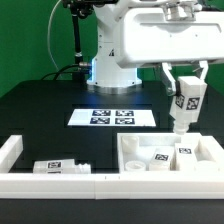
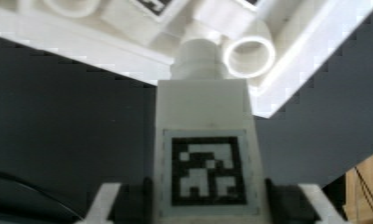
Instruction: Assemble one leg
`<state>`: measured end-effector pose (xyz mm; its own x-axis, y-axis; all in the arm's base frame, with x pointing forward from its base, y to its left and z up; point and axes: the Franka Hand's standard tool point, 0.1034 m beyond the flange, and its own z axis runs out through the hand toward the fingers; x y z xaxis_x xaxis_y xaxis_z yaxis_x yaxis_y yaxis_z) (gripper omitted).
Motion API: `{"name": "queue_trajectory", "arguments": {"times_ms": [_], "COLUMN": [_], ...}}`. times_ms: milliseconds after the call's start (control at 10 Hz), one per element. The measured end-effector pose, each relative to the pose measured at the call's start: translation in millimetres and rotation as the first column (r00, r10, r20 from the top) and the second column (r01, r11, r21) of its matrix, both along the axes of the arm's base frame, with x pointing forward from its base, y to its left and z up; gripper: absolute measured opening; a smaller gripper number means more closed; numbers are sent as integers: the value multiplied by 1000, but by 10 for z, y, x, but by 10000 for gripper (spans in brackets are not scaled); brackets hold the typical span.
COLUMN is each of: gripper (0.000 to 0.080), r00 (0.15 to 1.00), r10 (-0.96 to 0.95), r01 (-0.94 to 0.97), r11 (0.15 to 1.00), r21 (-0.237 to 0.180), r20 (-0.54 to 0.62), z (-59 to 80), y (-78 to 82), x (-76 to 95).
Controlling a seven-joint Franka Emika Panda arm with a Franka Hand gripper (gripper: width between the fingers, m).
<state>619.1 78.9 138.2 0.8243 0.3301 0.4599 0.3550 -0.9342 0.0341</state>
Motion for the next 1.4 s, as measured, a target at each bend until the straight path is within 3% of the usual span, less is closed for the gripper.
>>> {"name": "queue_trajectory", "arguments": {"times_ms": [200,300,600,700,800,900,1000,1200,1400], "gripper": [287,287,287,287,287,287,287,287,287], "r00": [999,999,999,999,998,995,992,993,992], "r10": [-41,-46,-52,-42,-57,-89,-117,-116,-123], "r01": [42,46,53,42,56,86,114,113,121], "r11": [998,997,997,998,998,995,991,990,989], "r21": [50,58,58,44,31,43,72,79,90], "r20": [-8,-9,-12,6,33,56,42,37,22], "z": [-9,12,-2,-3,-34,-82,-118,-149,-286], "y": [272,333,302,239,78,43,97,169,264], "x": [62,80,76,88,93,97,94,98,95]}}
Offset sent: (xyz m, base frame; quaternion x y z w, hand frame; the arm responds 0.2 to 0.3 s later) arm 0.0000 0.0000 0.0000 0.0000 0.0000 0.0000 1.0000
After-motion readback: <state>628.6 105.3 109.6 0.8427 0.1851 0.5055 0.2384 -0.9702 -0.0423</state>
